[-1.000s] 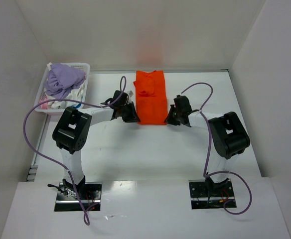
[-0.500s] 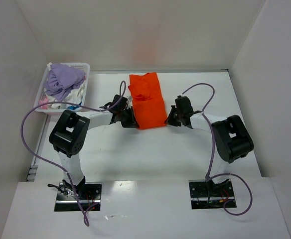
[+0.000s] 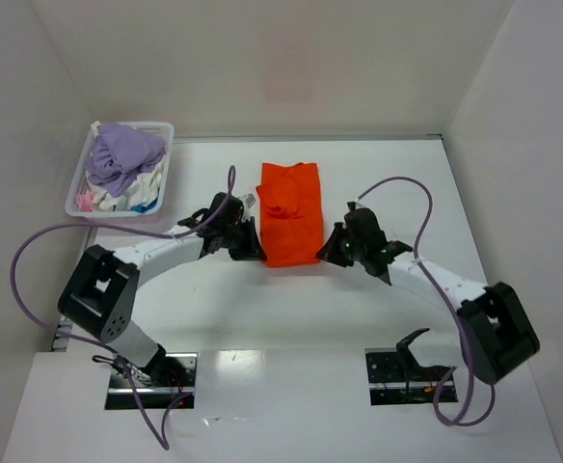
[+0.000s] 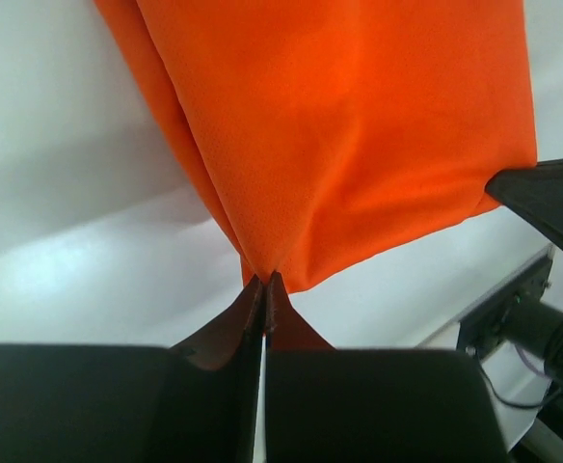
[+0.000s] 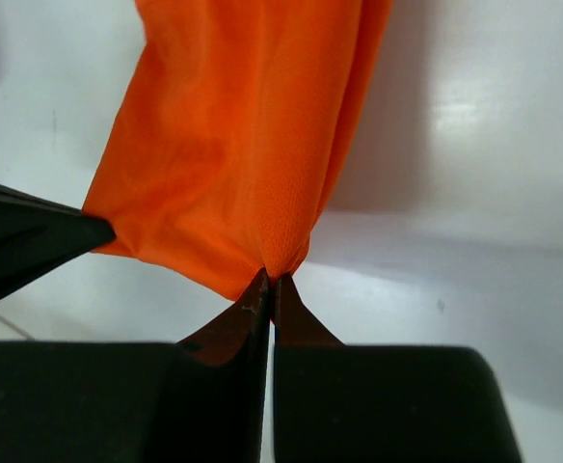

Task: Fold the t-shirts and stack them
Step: Grab one side of the 2/3 rectangular tshirt with both arms, then fold the long partially folded tshirt into a neat square

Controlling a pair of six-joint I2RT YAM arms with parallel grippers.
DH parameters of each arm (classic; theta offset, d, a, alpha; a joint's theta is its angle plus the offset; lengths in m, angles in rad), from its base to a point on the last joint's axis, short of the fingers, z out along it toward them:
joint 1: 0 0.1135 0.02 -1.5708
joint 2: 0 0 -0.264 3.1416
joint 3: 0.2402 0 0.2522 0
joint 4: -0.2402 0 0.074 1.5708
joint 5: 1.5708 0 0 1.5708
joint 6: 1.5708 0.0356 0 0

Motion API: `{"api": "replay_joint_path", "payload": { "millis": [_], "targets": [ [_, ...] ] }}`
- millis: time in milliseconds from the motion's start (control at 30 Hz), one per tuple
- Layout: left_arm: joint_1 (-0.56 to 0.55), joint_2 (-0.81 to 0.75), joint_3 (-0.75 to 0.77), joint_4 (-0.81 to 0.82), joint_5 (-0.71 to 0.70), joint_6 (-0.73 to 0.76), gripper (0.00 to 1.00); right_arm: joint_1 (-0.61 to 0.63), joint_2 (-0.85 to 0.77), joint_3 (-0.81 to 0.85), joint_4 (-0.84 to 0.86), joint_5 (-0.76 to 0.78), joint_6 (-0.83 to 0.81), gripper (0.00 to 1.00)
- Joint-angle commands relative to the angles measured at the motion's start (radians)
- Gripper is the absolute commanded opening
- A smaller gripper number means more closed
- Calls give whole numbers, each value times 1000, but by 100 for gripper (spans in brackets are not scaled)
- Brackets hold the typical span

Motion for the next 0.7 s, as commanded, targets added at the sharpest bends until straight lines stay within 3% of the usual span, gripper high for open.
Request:
{"api": "replay_joint_path", "payload": {
  "millis": [0,233,433,667],
  "targets": [
    [-46,-112,-25,-62,-10,-38,0,30,-138,-52,-87,11,83,0],
    [-95,-363,-46,-176,-55,-94,0,40,-405,-43,-269,11,109,0],
    [-95,-376,32,-227,-92,-94,0,40,-350,49,-294,57,75,0],
    [-60,-240,138,-207,-72,-59,0,-36,-194,169,-236,48,-17,0]
  ]
}}
